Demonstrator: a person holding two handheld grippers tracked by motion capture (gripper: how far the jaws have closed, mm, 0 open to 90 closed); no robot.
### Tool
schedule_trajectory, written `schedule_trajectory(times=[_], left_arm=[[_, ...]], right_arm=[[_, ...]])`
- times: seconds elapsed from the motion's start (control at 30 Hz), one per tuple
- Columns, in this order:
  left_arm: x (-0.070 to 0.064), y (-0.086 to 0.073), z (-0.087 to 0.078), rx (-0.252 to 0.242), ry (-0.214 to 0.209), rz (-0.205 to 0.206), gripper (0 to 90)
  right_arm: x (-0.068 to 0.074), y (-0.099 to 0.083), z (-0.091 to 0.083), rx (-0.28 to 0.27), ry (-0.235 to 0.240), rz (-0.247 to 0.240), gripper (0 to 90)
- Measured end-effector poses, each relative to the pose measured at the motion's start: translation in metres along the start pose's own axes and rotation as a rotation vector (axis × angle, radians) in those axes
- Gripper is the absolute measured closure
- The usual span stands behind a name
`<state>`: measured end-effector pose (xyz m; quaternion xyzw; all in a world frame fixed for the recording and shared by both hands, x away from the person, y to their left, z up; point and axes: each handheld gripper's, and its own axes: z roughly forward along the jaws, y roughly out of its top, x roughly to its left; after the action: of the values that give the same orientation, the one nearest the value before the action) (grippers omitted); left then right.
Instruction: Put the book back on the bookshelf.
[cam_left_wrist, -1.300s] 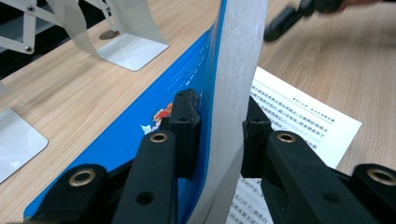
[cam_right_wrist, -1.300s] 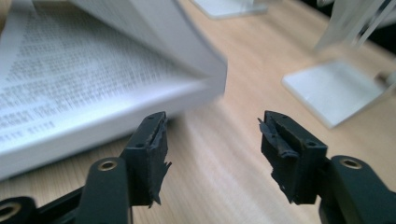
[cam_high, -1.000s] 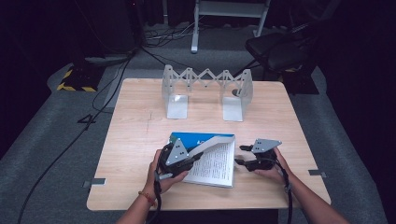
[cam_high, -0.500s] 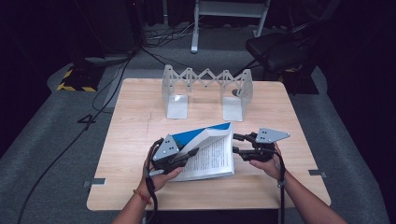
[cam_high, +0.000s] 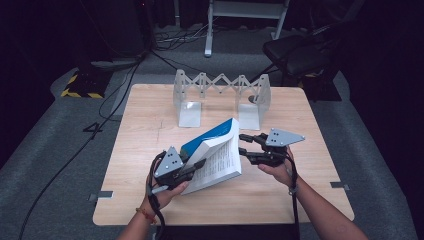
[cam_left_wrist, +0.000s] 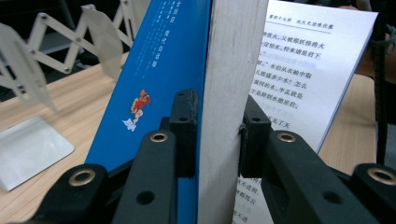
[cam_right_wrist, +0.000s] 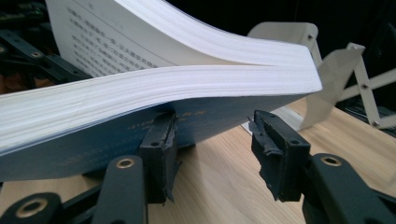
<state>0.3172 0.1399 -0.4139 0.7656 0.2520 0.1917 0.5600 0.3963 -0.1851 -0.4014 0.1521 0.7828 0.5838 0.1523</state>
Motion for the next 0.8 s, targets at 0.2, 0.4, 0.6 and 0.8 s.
schedule_trajectory(times=[0.2, 0.4, 0.6, 0.8], left_arm=[[-0.019, -0.007, 0.002, 0.029, 0.065, 0.068, 62.6], [-0.013, -0.007, 0.005, 0.019, 0.033, 0.003, 68.1], [-0.004, -0.007, 0.014, 0.006, -0.047, -0.043, 73.6], [-0.005, 0.001, 0.035, -0.019, -0.121, -0.056, 73.3]], right_arm=[[0.007, 0.006, 0.007, -0.016, 0.013, -0.012, 50.6], [0.002, 0.002, 0.007, -0.025, 0.029, 0.030, 50.9], [-0.004, -0.004, 0.003, -0.016, 0.048, 0.045, 52.4], [-0.012, -0.009, -0.013, -0.047, 0.027, 0.075, 53.0]])
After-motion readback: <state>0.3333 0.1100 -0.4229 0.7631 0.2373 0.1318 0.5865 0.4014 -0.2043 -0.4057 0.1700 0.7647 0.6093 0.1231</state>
